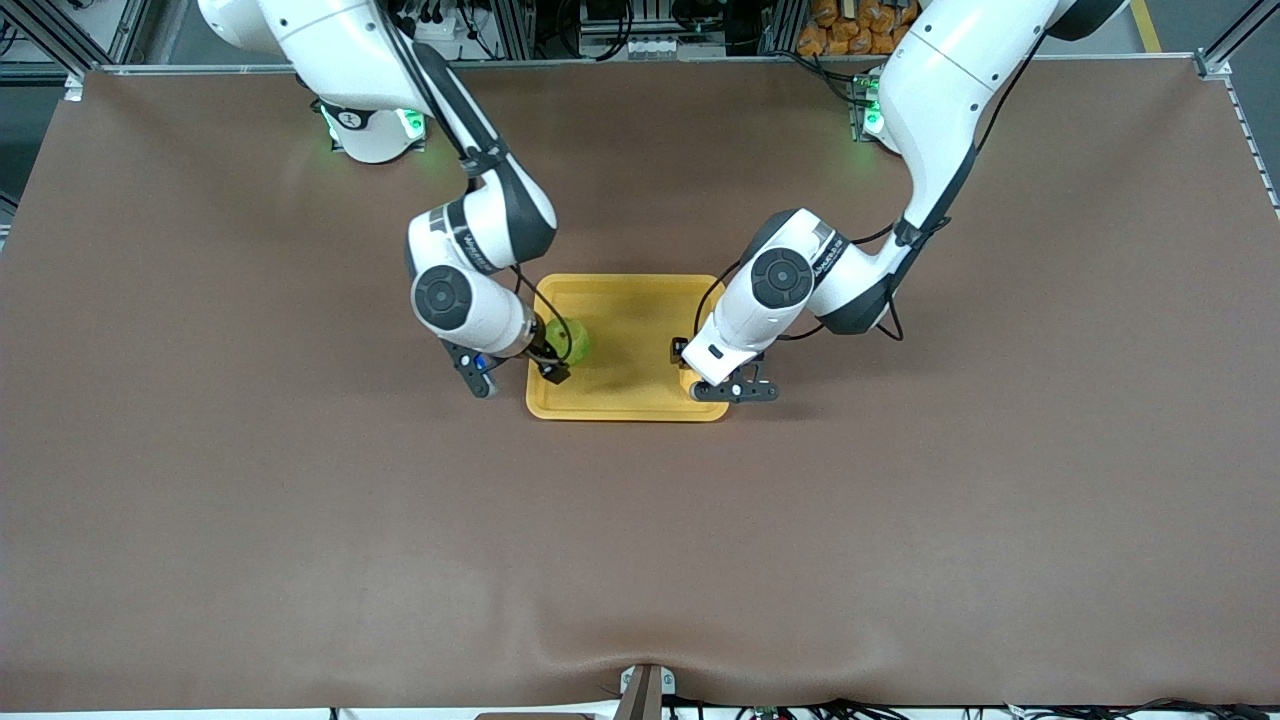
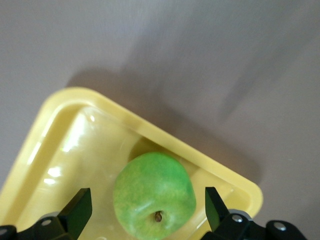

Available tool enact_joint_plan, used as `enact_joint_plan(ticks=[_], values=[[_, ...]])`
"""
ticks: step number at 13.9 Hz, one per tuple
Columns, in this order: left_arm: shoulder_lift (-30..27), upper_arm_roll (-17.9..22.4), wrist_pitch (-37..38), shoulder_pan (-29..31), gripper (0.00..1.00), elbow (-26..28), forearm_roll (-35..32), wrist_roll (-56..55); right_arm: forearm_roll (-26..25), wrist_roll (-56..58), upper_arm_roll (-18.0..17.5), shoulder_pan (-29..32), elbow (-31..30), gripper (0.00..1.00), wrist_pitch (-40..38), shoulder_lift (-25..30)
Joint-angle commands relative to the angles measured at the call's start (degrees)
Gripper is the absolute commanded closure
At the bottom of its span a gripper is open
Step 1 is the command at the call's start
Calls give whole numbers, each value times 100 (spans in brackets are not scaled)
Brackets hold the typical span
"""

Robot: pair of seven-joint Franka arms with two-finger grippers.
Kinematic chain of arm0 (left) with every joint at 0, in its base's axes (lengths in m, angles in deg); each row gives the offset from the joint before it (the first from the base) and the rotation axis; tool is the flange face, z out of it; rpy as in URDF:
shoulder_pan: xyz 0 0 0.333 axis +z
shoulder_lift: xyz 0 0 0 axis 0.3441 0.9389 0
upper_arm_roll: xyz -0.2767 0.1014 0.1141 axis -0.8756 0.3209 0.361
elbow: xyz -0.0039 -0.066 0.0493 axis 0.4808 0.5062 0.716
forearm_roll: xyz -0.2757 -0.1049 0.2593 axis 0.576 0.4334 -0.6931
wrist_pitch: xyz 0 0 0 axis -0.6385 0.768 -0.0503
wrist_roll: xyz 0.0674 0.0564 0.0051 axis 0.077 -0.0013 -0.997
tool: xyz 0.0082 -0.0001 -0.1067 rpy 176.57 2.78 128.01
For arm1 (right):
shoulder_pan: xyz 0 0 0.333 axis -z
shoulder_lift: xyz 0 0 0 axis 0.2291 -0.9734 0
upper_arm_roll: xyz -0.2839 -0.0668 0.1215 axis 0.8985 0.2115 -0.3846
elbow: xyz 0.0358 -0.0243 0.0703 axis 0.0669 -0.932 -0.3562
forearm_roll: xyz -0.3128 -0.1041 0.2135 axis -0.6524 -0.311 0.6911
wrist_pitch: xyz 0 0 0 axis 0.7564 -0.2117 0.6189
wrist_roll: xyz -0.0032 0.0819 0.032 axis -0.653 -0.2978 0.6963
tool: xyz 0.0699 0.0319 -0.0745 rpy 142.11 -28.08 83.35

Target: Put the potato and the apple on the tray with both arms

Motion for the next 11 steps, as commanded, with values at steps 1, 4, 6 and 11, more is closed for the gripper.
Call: enact_joint_plan(ticks=[1,4,6,11], values=[[55,43,92,-15,0,-101,-180,-175,-35,898,-42,517,-89,0,-646,482],[-32,113,100,55,0,-101,-180,-175,-44,2365,-42,1246,-124,0,-1192,780],[-260,122,240,178,0,-110,-189,-175,-44,3175,-42,1677,-133,0,-1369,895],[-1366,307,1328,563,0,-250,-197,158,-35,5450,-51,2819,-221,0,-1413,1080]])
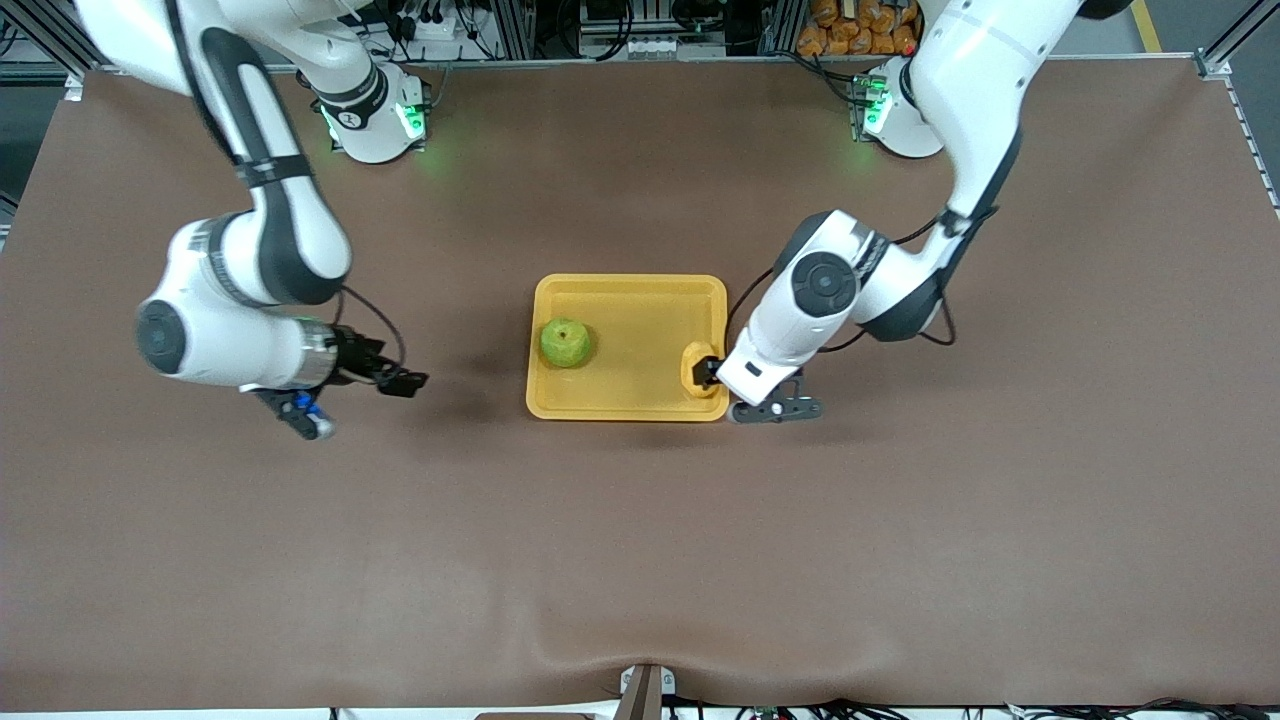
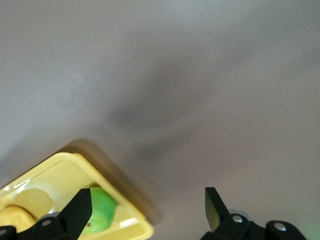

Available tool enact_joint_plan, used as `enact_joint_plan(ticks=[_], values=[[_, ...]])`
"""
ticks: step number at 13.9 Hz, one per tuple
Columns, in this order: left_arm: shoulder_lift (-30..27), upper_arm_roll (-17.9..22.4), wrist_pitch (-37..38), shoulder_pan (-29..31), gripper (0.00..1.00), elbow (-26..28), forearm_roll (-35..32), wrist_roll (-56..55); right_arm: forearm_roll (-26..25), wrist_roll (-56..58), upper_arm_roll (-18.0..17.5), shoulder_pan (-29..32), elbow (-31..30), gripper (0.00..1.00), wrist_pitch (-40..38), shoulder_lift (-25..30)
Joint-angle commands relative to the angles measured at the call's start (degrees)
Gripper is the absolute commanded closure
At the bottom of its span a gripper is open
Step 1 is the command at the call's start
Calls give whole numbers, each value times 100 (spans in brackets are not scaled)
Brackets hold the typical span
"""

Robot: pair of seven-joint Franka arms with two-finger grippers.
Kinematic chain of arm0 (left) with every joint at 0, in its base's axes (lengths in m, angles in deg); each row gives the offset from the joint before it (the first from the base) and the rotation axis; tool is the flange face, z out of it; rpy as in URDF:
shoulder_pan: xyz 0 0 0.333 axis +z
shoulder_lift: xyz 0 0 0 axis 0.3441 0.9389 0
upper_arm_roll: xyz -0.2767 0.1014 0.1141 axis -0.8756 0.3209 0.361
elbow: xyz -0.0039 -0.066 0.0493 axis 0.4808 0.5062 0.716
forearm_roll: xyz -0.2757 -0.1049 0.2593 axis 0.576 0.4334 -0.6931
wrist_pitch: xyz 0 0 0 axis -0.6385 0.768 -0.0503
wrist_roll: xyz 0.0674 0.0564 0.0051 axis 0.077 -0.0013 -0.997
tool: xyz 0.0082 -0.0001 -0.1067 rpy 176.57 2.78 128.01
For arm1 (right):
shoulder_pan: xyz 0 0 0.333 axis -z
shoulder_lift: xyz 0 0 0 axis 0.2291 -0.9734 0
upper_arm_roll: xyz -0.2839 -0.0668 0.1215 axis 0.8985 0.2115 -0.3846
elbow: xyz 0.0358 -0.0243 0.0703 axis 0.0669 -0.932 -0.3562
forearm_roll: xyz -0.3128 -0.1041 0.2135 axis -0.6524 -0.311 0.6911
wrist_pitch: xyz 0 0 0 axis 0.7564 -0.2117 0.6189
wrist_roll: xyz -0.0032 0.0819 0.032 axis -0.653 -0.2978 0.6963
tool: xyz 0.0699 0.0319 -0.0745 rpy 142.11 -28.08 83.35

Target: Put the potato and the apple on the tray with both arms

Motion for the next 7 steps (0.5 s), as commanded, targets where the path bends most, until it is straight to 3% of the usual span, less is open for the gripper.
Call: enact_joint_plan(ticks=[1,4,7], values=[[-868,27,769,424,0,84,-113,325,-34,1210,-118,695,-219,0,-72,350],[-1554,18,1473,1109,0,84,-104,1046,-164,1977,-92,1136,-245,0,-571,772],[-2117,1,1826,1760,0,75,-60,1346,-1182,2163,-109,1199,-210,0,-793,1290]])
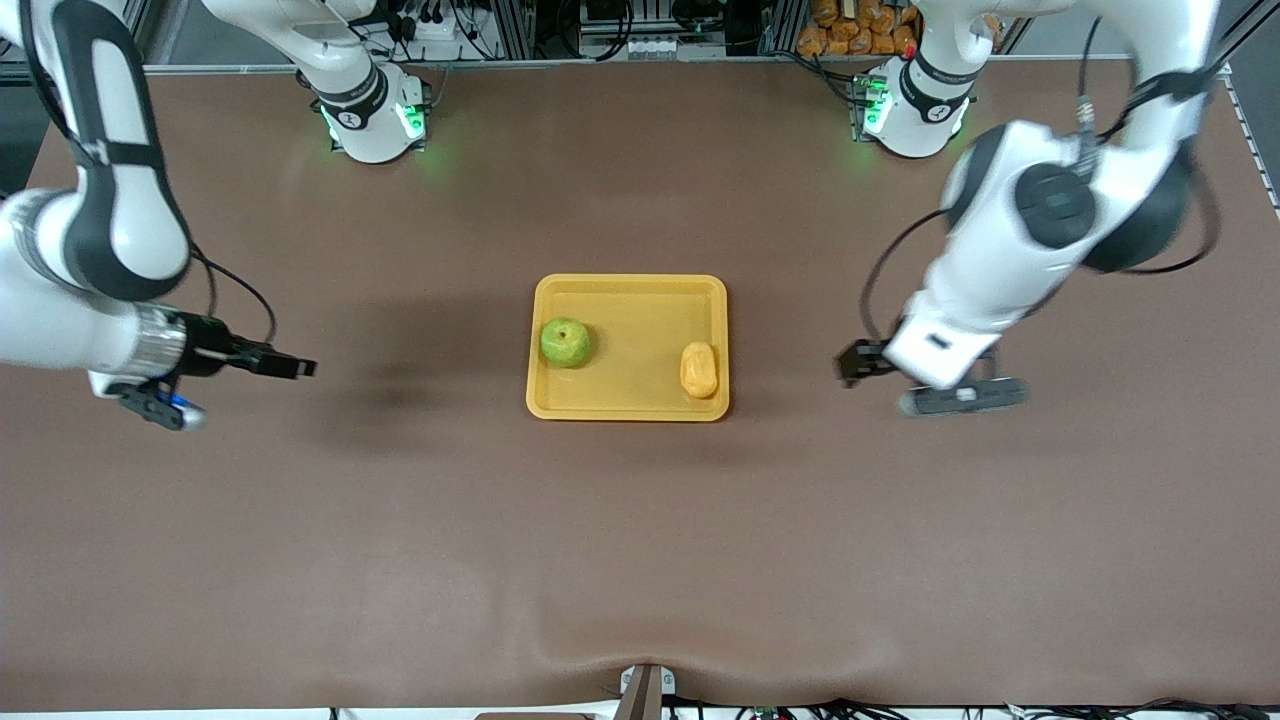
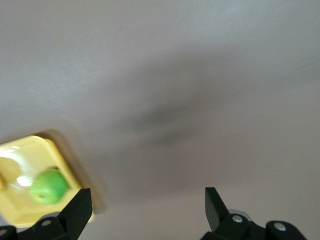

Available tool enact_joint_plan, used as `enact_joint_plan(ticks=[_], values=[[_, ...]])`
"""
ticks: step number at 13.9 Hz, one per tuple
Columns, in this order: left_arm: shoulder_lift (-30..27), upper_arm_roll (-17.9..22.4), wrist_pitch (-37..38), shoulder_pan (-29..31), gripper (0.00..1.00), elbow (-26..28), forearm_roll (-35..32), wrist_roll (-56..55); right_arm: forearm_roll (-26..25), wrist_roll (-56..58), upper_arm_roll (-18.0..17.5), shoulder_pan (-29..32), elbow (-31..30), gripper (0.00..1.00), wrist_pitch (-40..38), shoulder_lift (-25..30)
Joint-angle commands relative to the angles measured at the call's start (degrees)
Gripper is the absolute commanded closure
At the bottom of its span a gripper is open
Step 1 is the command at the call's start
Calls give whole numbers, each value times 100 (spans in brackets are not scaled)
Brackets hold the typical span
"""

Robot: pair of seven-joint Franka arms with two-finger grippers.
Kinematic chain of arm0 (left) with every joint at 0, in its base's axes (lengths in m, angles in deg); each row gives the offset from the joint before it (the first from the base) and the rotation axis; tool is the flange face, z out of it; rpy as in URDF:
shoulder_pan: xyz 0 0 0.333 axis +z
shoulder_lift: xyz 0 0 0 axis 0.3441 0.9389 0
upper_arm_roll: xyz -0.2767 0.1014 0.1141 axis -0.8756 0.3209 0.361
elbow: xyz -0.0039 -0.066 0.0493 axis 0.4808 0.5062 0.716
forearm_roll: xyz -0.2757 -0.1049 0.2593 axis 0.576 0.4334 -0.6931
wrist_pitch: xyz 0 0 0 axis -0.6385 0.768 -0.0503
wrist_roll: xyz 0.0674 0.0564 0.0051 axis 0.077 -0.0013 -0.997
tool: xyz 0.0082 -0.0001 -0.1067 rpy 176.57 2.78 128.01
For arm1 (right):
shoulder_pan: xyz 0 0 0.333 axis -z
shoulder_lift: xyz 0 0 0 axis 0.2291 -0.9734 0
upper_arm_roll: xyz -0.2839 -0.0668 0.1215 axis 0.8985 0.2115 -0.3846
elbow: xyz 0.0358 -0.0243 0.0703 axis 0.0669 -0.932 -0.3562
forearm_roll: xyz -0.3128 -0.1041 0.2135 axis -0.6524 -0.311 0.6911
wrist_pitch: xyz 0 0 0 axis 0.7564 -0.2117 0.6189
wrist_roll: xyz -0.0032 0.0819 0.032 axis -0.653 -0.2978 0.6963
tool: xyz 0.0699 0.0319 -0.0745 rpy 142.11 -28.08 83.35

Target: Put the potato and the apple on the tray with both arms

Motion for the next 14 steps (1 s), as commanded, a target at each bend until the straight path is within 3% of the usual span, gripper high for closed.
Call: enact_joint_plan(ticks=[1,4,7,10,12,14], values=[[-524,-37,352,395,0,78,-24,125,-702,68,-145,-12,-187,0,-156,689],[-631,-28,1422,764,0,-483,2,378,-1187,68,-269,-12,41,0,-454,963],[-710,-36,2013,1177,0,-766,2,1071,-1232,68,-277,32,647,0,-1122,954],[-973,-28,2128,1494,0,-775,20,1881,-1232,50,-461,189,1227,0,-1746,954],[-1035,-37,2329,1521,0,-775,20,1944,-1232,7,-733,426,1482,0,-1993,954],[-1132,-45,2401,1513,0,-775,55,1936,-1232,-3,-787,497,1693,0,-2143,954]])
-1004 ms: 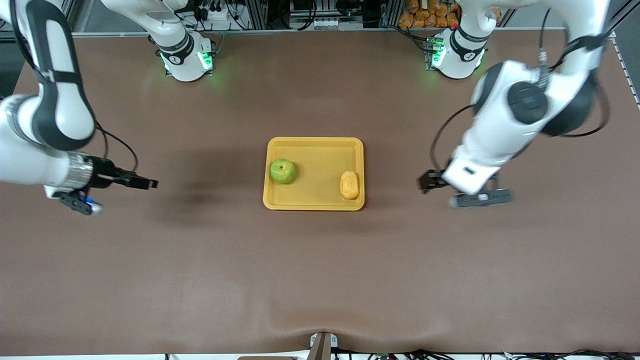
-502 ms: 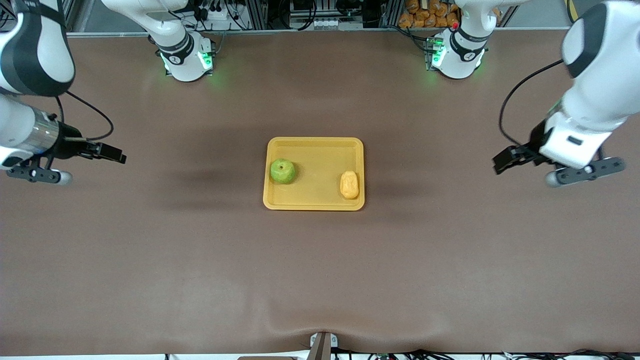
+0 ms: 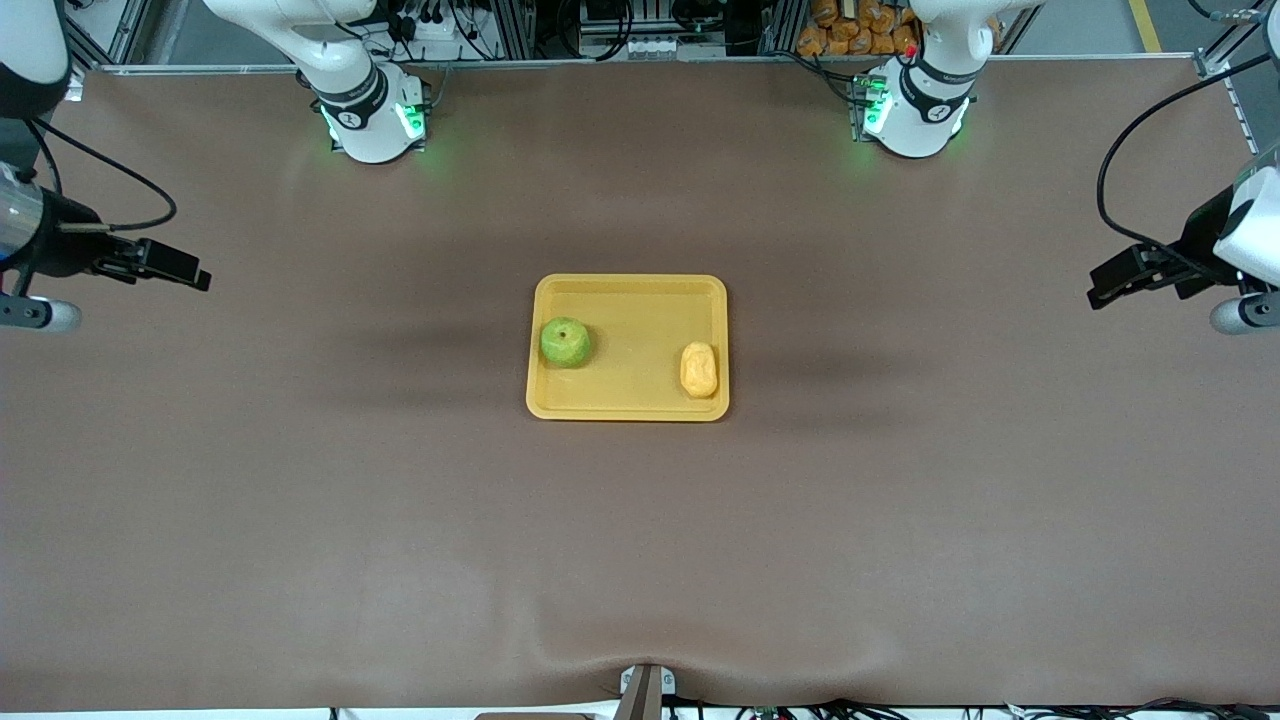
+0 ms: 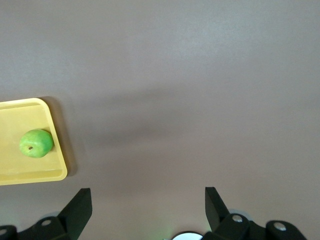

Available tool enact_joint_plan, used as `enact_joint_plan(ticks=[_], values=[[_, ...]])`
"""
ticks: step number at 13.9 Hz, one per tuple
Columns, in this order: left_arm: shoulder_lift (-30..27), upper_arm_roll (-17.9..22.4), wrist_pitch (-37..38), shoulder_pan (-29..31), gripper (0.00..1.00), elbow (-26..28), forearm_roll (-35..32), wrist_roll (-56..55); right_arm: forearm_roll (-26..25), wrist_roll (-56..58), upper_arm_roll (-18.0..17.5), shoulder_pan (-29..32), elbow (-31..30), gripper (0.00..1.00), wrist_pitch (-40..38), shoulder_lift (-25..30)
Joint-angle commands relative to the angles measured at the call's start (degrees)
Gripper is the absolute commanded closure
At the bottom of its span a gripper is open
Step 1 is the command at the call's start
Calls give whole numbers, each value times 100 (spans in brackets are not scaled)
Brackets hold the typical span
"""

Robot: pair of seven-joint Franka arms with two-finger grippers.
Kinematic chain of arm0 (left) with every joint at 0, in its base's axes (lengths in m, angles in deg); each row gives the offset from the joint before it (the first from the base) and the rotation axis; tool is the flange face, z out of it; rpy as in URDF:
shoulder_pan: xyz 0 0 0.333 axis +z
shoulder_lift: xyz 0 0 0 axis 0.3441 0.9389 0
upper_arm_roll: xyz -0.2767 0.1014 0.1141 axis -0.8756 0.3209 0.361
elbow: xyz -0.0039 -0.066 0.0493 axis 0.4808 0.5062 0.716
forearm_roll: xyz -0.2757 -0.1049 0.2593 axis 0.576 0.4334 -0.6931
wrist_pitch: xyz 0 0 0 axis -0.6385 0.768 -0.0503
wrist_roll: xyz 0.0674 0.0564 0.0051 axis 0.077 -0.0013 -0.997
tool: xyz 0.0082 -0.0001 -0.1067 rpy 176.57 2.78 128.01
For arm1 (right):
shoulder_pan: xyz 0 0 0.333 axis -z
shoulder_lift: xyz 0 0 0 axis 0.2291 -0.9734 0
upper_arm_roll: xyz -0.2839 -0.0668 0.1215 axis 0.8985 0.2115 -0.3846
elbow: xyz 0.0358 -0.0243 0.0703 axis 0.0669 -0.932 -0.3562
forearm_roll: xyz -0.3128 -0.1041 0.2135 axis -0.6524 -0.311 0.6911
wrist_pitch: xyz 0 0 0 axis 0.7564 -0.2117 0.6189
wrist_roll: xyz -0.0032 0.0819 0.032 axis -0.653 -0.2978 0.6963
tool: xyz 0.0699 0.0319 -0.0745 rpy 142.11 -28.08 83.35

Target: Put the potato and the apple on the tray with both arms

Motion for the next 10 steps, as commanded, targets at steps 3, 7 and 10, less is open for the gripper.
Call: enact_joint_plan(ticks=[3,7,10], values=[[-153,-80,250,19,0,-190,54,69,-121,-37,-203,194,280,0,-255,-5],[-136,8,495,-216,0,-498,19,95,-121,-37,-194,193,350,0,-386,3],[-153,719,1014,-982,0,-508,-8,165,-121,-37,-212,193,421,0,-483,3]])
